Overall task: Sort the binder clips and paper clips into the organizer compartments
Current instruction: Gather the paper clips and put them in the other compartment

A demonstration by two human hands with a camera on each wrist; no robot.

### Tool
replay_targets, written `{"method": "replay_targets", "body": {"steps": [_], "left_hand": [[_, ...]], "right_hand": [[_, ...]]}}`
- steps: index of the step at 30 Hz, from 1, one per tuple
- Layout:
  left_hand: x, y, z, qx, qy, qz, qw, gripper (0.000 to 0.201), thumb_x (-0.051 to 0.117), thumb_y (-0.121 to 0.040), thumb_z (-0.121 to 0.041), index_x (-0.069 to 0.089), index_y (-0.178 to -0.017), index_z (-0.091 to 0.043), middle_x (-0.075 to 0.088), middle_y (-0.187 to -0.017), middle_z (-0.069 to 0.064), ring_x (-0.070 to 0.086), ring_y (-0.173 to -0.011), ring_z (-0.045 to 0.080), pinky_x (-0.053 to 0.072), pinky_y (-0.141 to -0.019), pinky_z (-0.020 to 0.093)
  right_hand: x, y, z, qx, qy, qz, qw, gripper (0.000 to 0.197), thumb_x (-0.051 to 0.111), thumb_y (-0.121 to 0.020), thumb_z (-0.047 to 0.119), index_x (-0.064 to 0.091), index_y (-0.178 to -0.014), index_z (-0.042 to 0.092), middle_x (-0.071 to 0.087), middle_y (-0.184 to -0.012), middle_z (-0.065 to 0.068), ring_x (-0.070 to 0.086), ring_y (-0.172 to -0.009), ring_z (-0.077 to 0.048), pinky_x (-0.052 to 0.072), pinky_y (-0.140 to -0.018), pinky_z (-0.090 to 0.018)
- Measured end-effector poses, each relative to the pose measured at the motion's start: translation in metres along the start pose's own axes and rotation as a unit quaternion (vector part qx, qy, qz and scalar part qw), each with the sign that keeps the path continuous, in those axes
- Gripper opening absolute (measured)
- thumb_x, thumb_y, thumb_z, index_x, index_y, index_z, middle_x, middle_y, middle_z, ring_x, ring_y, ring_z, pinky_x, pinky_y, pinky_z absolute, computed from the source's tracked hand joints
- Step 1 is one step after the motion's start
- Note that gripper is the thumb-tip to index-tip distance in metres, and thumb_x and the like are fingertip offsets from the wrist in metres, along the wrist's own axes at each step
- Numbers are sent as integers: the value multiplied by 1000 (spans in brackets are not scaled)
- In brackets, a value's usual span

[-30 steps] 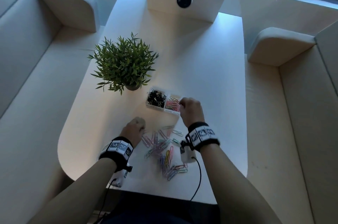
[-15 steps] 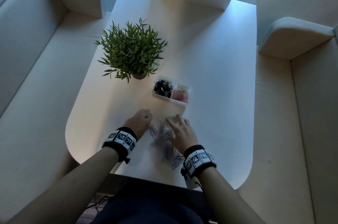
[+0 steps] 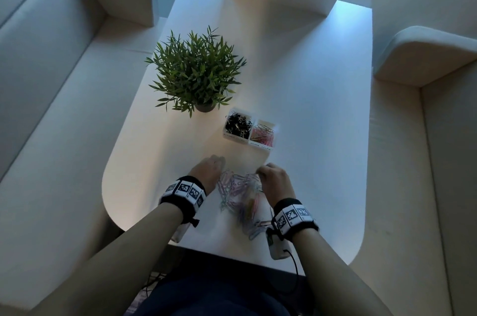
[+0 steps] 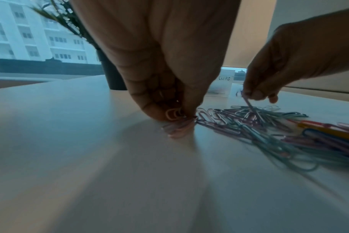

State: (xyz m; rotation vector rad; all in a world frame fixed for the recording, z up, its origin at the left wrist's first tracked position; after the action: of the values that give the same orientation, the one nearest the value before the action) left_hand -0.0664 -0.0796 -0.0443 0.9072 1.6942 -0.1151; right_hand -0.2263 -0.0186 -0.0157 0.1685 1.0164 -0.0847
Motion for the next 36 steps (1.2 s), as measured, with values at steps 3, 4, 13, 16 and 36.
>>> {"method": "replay_targets", "body": {"steps": [3,4,13,16,36], "left_hand": [[-5,3,1,18,16,-25,999,15,52,-84,-6,45,-97,-8,53,-94,14,53,-80,30,36,-60,31],[-7,5,0,26,23,-31,999,12,52,-83,-7,46,-93,-9,52,-92,13,52,-77,29,35,-59,30],[-36,27,-8,14,166,-152,974,11,68,-67,-2,63,-77,-4,62,-75,8,45,-65,9,40,-52,23],[-52,21,-15,-2,220,-177,959,14,70,-71,-9,67,-84,-10,68,-79,8,60,-67,20,50,-65,26],[-27,-3,-46,-87,28,-6,996,47,63,-80,-25,47,-122,-10,35,-131,14,42,-112,32,43,-94,40]], "right_hand": [[-44,-7,3,25,-62,-101,993,13,64,-81,-3,74,-80,6,70,-75,-9,59,-60,-14,48,-61,-20],[-57,-13,3,26,-61,-130,989,13,65,-80,-2,74,-79,6,70,-73,-9,56,-59,-11,44,-61,-17],[-61,-87,14,33,61,-34,997,14,57,-83,-4,70,-80,-2,65,-74,-17,63,-63,-29,57,-63,-35],[-59,-86,17,16,35,-43,998,11,61,-83,3,71,-88,3,70,-75,-17,66,-66,-29,56,-64,-32],[13,28,-12,49,66,44,996,9,65,-80,5,68,-81,14,60,-78,-4,57,-74,-24,45,-48,-28]]}}
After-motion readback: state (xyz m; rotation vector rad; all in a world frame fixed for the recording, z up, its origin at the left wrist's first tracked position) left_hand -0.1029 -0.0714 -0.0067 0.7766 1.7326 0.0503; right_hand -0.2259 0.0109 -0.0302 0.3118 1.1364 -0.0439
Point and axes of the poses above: each hand's wrist, its own y-axis away from the middle knuckle, its own x-axis out of the palm, z = x × y, the point moved 7 cm from there along -y, towards the middle knuckle
